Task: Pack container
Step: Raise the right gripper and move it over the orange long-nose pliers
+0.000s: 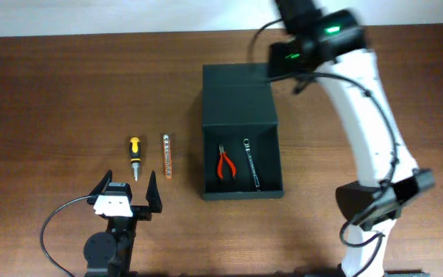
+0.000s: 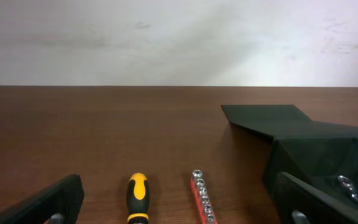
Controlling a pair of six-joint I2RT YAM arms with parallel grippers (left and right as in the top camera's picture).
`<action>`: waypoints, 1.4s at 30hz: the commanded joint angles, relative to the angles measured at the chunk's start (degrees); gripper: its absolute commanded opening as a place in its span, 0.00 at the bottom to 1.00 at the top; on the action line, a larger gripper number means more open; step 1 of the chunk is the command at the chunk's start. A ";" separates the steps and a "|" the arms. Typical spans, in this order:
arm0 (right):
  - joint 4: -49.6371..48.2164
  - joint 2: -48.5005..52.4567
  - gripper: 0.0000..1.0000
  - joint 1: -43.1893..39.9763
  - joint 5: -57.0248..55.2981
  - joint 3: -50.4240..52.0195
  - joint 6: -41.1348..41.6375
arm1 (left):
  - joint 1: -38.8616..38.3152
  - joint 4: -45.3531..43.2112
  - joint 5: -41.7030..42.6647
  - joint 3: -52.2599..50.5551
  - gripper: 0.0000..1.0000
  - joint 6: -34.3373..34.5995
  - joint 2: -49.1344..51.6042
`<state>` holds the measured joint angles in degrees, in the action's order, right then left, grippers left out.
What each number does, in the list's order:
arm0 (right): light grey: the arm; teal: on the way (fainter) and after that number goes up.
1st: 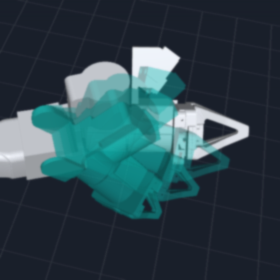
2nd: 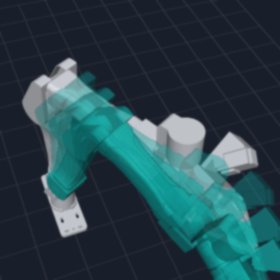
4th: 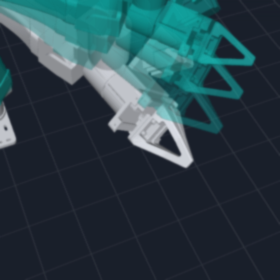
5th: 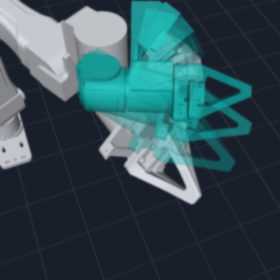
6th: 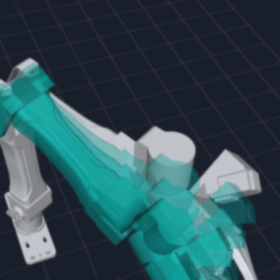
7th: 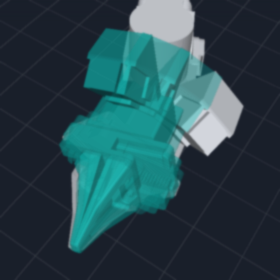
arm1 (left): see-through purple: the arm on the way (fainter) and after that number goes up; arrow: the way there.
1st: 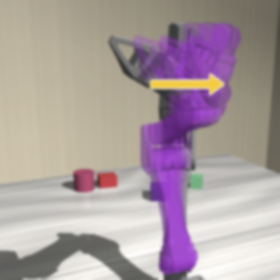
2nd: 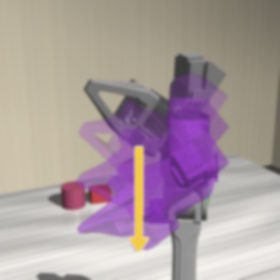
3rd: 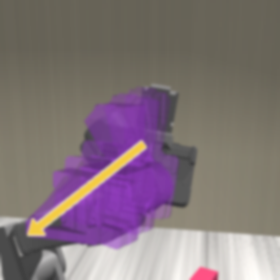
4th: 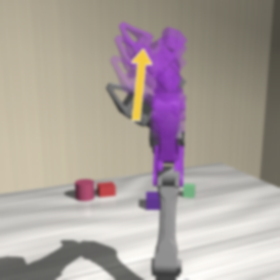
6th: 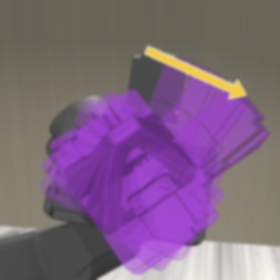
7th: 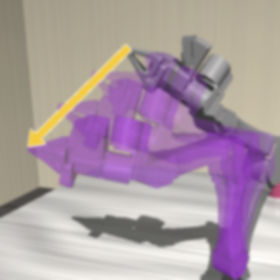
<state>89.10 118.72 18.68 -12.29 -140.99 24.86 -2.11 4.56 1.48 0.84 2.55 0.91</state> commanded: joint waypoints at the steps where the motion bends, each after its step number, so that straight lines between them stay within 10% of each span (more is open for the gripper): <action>1: 6.14 -0.07 0.99 -5.62 -3.91 -9.11 -2.21 | 0.42 0.20 -0.42 -0.33 0.99 -1.11 -0.24; 13: 8.24 -11.04 0.99 -20.46 4.76 -9.25 -14.67 | 0.42 0.20 -0.42 -0.33 0.99 -1.09 -0.24; 24: 8.24 -32.61 0.99 -34.12 4.61 23.87 -18.88 | 0.42 0.20 -0.42 -0.33 0.99 -1.11 -0.24; 42: 4.31 -28.96 0.99 -35.23 7.69 37.07 -20.63 | 0.42 0.20 -0.42 -0.33 0.99 -1.11 -0.24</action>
<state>94.78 89.47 -16.12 -5.30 -104.68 5.63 -2.11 4.56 1.45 0.84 2.55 0.91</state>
